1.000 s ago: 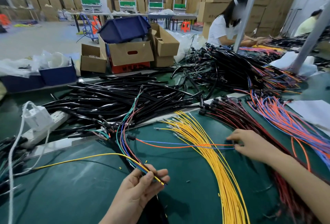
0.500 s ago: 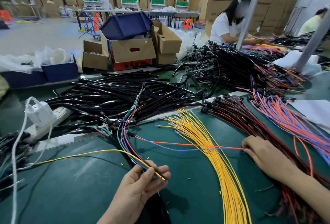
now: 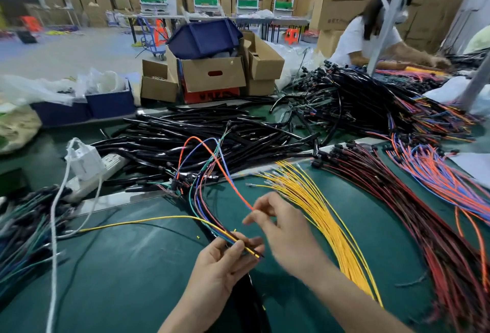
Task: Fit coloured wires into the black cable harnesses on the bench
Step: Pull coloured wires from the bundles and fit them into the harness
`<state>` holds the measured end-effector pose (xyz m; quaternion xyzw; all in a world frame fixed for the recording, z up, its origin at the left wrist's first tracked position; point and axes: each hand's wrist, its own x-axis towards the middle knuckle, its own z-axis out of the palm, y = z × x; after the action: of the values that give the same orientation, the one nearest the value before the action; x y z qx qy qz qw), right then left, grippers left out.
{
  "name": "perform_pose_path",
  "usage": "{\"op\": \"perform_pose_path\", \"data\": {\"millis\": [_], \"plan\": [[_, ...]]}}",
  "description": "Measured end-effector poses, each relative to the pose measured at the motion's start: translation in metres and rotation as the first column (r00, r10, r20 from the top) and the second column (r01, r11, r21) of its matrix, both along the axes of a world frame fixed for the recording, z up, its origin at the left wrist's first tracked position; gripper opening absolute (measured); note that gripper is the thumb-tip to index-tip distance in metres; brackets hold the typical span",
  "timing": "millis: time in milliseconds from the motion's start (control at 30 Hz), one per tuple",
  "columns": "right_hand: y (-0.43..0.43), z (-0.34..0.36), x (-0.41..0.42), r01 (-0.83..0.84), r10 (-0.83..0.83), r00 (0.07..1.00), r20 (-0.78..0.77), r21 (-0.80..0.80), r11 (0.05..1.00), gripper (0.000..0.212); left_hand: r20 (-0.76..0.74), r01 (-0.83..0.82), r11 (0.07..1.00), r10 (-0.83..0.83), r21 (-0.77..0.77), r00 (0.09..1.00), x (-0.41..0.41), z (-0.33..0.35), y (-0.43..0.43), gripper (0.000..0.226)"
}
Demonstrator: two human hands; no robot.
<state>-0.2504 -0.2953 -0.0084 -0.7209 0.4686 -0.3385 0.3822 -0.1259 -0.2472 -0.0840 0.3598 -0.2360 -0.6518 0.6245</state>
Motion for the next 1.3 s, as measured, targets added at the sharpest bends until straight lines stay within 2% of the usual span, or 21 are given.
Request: {"op": "perform_pose_path", "data": {"millis": [100,267,433,633,733,900,967,1000,1033,1067,1133,1167,1200,1267,1300], "plan": [[0.009,-0.021,0.012,-0.003,0.002,0.993,-0.118,-0.011,1.0,0.016,0.025,-0.011,1.0,0.012,-0.028,1.0,-0.001,-0.001,0.0,0.028],[0.015,-0.024,0.005,0.045,-0.058,0.983,-0.172,-0.083,0.996,0.022,0.057,0.013,0.999,-0.01,-0.051,0.998,-0.001,0.0,0.001,0.031],[0.019,-0.022,0.008,0.119,-0.132,0.988,-0.075,-0.153,0.981,0.018,0.008,0.018,0.997,-0.018,-0.076,1.0,0.002,0.003,0.001,0.032],[0.021,-0.036,0.014,0.221,-0.222,0.975,0.032,-0.306,0.926,0.016,-0.045,-0.063,0.996,0.06,-0.057,0.997,0.0,0.001,0.001,0.028],[0.023,-0.043,0.012,0.146,-0.166,0.986,-0.008,-0.443,0.885,0.014,-0.121,-0.071,0.997,0.069,-0.007,0.99,0.001,-0.001,0.001,0.031],[0.03,-0.043,0.003,-0.033,-0.014,0.995,-0.1,-0.461,0.887,0.008,-0.079,-0.039,0.999,0.039,0.005,0.996,0.005,-0.001,0.001,0.022],[0.026,-0.027,-0.004,-0.095,0.062,0.994,-0.087,-0.462,0.882,0.015,-0.028,0.011,1.0,-0.011,-0.005,1.0,0.005,0.005,0.002,0.019],[0.024,-0.013,-0.007,-0.147,0.129,0.989,-0.072,-0.47,0.87,0.018,0.042,0.063,0.997,-0.062,-0.034,0.997,0.007,0.011,0.002,0.018],[0.021,0.004,-0.008,-0.234,0.227,0.971,-0.077,-0.495,0.837,0.018,0.186,0.124,0.989,-0.107,-0.086,0.977,0.011,0.022,0.002,0.016],[0.018,0.023,-0.007,-0.346,0.333,0.934,-0.125,-0.539,0.768,0.019,0.395,0.192,0.969,-0.115,-0.159,0.911,0.017,0.036,0.001,0.012],[0.008,0.053,0.0,-0.534,0.427,0.84,-0.334,-0.643,0.548,0.022,0.755,0.315,0.921,-0.038,-0.227,0.655,0.031,0.077,-0.006,0.014],[0.001,0.066,0.005,-0.592,0.41,0.802,-0.433,-0.667,0.453,0.026,0.848,0.367,0.901,0.002,-0.231,0.53,0.039,0.101,-0.01,0.019],[-0.005,0.078,0.009,-0.631,0.382,0.774,-0.505,-0.662,0.403,0.033,0.925,0.459,0.865,0.014,-0.202,0.381,0.049,0.123,-0.015,0.023],[-0.022,0.093,0.014,-0.667,0.307,0.743,-0.595,-0.617,0.418,0.046,0.985,0.586,0.81,-0.08,-0.024,0.152,0.065,0.16,-0.022,0.022],[-0.031,0.095,0.014,-0.657,0.287,0.748,-0.598,-0.611,0.441,0.046,0.987,0.589,0.807,-0.122,0.037,0.104,0.073,0.171,-0.025,0.025]]}}
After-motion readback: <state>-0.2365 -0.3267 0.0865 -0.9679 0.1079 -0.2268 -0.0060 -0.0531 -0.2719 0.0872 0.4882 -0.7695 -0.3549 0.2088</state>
